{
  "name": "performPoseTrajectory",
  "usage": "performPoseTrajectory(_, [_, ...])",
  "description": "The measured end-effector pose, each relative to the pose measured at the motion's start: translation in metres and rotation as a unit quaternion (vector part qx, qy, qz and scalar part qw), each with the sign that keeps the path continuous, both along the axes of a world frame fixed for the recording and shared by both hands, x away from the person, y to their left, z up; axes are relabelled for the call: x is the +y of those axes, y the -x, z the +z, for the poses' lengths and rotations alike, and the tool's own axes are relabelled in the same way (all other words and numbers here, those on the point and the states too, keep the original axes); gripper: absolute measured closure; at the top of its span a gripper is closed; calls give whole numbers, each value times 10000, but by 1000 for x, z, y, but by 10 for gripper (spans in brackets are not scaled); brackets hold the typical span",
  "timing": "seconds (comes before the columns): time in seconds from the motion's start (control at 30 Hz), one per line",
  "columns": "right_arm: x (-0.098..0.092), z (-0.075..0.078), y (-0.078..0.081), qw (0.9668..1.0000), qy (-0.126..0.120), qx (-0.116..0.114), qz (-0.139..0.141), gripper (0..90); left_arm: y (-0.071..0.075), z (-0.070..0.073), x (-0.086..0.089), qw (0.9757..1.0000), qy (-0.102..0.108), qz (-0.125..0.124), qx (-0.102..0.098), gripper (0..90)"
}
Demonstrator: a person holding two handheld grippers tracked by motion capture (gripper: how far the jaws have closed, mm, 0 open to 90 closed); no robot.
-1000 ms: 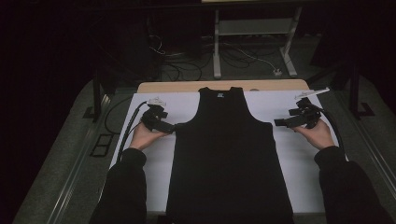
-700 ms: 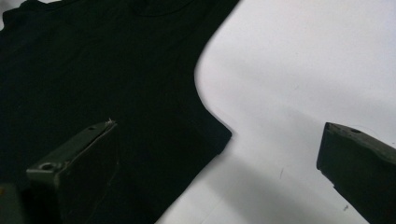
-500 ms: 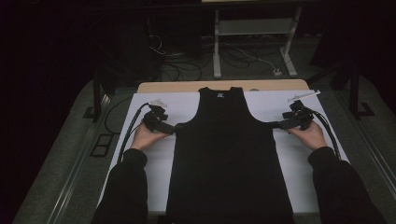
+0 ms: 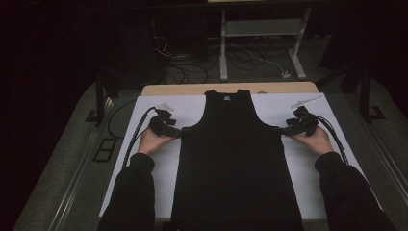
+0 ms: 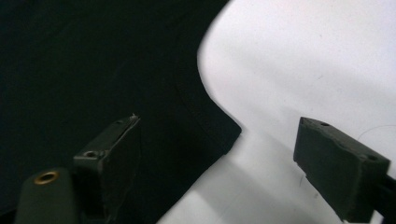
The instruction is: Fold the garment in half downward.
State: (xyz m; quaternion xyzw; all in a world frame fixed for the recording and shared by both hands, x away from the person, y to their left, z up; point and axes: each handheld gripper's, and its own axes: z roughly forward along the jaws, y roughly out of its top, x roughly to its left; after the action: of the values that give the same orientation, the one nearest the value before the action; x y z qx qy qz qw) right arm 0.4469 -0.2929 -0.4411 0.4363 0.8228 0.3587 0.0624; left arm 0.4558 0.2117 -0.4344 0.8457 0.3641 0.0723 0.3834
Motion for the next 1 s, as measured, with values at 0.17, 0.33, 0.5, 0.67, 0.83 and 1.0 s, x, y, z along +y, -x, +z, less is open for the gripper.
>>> performPoseTrajectory(0.17, [5,-3,0,10000,70,21,19,219,1,-3,-5,9998,-214,17,-17,252])
performPoseTrajectory(0.33, [8,-5,-1,9999,109,12,-14,316,1,-5,-8,9997,-227,71,-5,406])
performPoseTrajectory(0.5, [12,-5,-1,9997,182,-18,-150,454,-1,-7,-7,9996,-275,111,20,476])
performPoseTrajectory(0.67, [13,-6,-2,9995,105,-15,-296,600,1,-9,-13,9987,-488,87,-152,694])
performPoseTrajectory(0.83, [14,-7,-2,9993,-123,251,-251,784,2,-9,-15,9984,-521,108,-178,793])
performPoseTrajectory(1.0, [15,-7,-1,9991,-85,278,-321,813,4,-7,-16,9985,-488,167,-173,860])
